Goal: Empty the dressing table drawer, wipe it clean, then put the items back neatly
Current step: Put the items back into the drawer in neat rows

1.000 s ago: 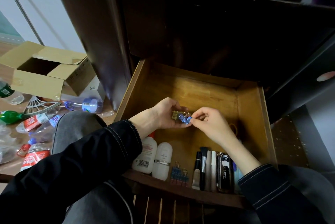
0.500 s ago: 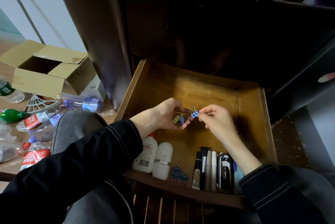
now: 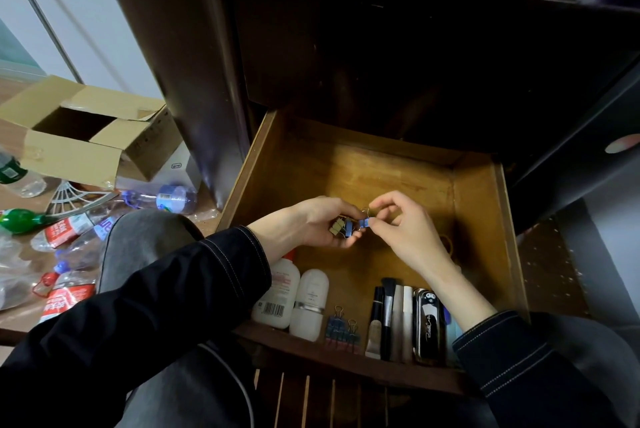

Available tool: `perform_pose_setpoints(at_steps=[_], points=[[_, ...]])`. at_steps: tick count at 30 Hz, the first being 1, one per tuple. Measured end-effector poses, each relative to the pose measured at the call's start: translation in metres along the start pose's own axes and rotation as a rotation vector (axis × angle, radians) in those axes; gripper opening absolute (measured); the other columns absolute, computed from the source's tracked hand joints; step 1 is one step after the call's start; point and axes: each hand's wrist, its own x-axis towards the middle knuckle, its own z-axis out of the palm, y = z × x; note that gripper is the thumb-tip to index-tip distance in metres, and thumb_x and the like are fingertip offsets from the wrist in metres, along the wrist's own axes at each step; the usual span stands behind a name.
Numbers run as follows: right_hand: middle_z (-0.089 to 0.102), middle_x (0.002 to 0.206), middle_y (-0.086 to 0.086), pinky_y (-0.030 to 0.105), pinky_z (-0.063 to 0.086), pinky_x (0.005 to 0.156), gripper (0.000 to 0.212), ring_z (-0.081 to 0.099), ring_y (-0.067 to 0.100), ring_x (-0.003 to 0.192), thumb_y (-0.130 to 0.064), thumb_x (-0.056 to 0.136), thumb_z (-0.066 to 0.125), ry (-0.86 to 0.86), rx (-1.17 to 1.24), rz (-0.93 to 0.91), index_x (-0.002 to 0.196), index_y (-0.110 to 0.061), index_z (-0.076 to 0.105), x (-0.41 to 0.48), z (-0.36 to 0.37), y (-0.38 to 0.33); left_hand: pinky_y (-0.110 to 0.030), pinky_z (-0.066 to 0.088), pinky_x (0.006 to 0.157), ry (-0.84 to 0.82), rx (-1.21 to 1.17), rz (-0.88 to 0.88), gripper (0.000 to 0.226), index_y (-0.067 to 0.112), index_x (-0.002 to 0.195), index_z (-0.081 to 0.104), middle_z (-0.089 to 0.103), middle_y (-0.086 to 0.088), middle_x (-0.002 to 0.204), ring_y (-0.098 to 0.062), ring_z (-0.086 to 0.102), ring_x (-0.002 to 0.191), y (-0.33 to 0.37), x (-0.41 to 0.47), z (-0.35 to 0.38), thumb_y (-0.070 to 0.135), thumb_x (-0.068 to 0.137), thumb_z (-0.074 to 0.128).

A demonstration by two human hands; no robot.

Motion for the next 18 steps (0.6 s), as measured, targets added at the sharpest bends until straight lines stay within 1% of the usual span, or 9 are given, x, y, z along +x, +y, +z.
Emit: perform_pose_setpoints(at_steps=[2,4,6,8,10,12,14,16,18], points=[[0.065,0.088,-0.01,0.022,0.048,0.065,0.01,0.059,0.005,0.073,-0.02,0.089,0.073,-0.004,-0.013,-0.057,0.096,-0.027,0.069,-0.001,0.0,-0.002,-0.024,0.054,0.054,0.004,0.011,0.007,0.012,-0.001,0.109,0.058,0.064,-0.014,0.083,-0.017,0.062,0.065,-0.001,-0.001,0.0,0.004,0.098,0.055],[0.066,0.083,-0.011,0.019,0.045,0.062,0.004,0.057,0.001,0.069,-0.022,0.09,0.073,-0.019,-0.019,-0.085,0.091,-0.025,0.071,-0.001,-0.001,-0.002,-0.024,0.054,0.053,0.026,0.029,0.023,0.011,-0.001,0.108,0.058,0.063,-0.015,0.083,-0.018,0.062,0.064,-0.001,0.0,0.0,0.002,0.097,0.056],[0.066,0.079,-0.011,0.018,0.041,0.059,0.005,0.055,-0.003,0.064,-0.022,0.091,0.072,-0.031,-0.03,-0.084,0.087,-0.025,0.071,-0.001,-0.001,-0.003,-0.025,0.053,0.053,0.065,0.037,0.047,0.01,-0.001,0.105,0.06,0.063,-0.017,0.085,-0.019,0.062,0.063,-0.001,0.003,0.0,0.0,0.095,0.06],[0.066,0.077,-0.01,0.025,0.045,0.058,0.009,0.057,0.0,0.067,-0.023,0.09,0.071,-0.015,-0.07,-0.051,0.082,-0.027,0.069,0.0,-0.001,-0.002,-0.026,0.053,0.054,0.083,0.03,0.059,0.01,-0.001,0.103,0.062,0.063,-0.017,0.086,-0.02,0.062,0.062,-0.001,0.003,-0.001,0.003,0.093,0.062],[0.068,0.075,-0.006,0.037,0.053,0.065,0.01,0.063,0.011,0.074,-0.024,0.088,0.071,-0.043,-0.135,0.038,0.079,-0.028,0.069,0.003,-0.004,0.004,-0.027,0.051,0.053,0.119,0.011,0.075,0.013,0.001,0.104,0.062,0.063,-0.016,0.085,-0.02,0.06,0.061,-0.001,0.004,-0.003,0.006,0.093,0.062],[0.071,0.07,-0.004,0.037,0.055,0.07,0.01,0.066,0.015,0.073,-0.022,0.087,0.072,-0.228,-0.208,0.145,0.077,-0.024,0.071,0.005,-0.007,0.011,-0.027,0.05,0.054,0.165,-0.046,0.094,0.014,0.002,0.105,0.062,0.061,-0.015,0.085,-0.02,0.058,0.062,0.0,0.005,-0.005,0.008,0.094,0.057],[0.073,0.067,-0.004,0.032,0.053,0.063,0.009,0.064,0.012,0.066,-0.017,0.085,0.072,-0.489,-0.26,0.206,0.077,-0.017,0.074,0.003,-0.003,0.016,-0.027,0.049,0.054,0.169,-0.088,0.094,0.015,0.002,0.103,0.061,0.06,-0.014,0.085,-0.02,0.057,0.064,0.001,0.005,-0.006,0.011,0.095,0.051],[0.075,0.069,-0.001,0.026,0.047,0.053,0.008,0.059,0.012,0.062,-0.015,0.083,0.071,-0.702,-0.277,0.213,0.078,-0.012,0.076,-0.002,0.005,0.018,-0.027,0.05,0.054,0.154,-0.095,0.08,0.017,0.003,0.101,0.062,0.061,-0.015,0.086,-0.02,0.058,0.064,0.001,0.005,-0.005,0.012,0.096,0.048],[0.076,0.073,0.002,0.024,0.043,0.051,0.009,0.056,0.01,0.062,-0.016,0.082,0.073,-0.843,-0.301,0.181,0.079,-0.009,0.077,-0.007,0.01,0.018,-0.028,0.051,0.055,0.145,-0.094,0.074,0.017,0.003,0.101,0.062,0.061,-0.016,0.09,-0.022,0.06,0.066,0.001,0.005,-0.004,0.011,0.096,0.048]])
